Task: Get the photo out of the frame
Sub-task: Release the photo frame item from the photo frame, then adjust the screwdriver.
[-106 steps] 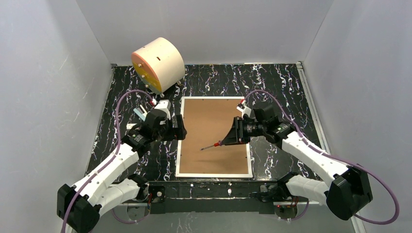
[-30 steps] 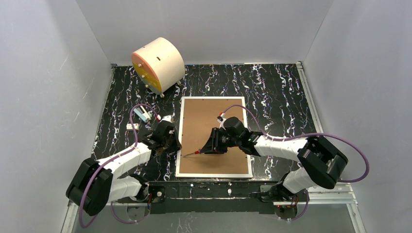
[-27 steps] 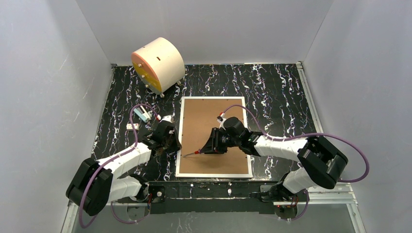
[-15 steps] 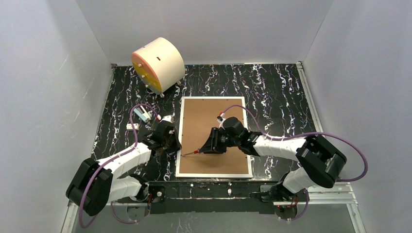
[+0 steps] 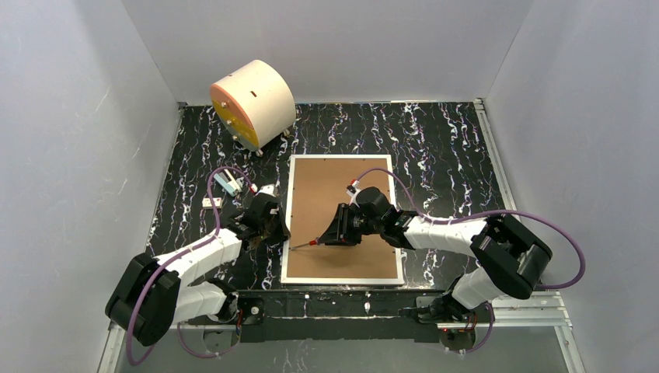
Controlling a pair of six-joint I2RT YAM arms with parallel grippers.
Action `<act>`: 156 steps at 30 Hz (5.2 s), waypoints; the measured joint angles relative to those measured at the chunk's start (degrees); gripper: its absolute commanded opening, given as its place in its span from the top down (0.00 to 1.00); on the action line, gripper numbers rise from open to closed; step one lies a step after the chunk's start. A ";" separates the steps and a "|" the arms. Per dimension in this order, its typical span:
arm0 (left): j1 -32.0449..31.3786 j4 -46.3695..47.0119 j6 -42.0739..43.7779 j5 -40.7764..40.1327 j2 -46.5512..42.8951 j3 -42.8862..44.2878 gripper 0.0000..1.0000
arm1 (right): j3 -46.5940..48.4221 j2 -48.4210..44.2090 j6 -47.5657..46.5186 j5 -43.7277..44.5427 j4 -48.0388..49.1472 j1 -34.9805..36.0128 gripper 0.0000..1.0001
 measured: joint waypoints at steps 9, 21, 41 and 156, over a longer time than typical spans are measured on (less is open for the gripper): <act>0.09 1.25 -1.44 0.37 -0.61 -0.96 1.00 | 0.04 0.28 0.20 0.48 0.44 0.76 0.99; 0.55 1.75 -2.32 0.59 -0.94 -1.49 1.00 | 8.46 2.34 -2.78 4.04 -8.55 2.32 0.99; 0.66 2.32 -4.04 0.31 -1.51 -2.14 1.00 | 35.65 12.70 -11.39 23.34 -33.81 11.41 0.99; -3.26 21.49 -10.45 29.24 -3.37 0.02 0.53 | -8.81 -21.99 -8.35 13.20 1.95 -2.97 0.99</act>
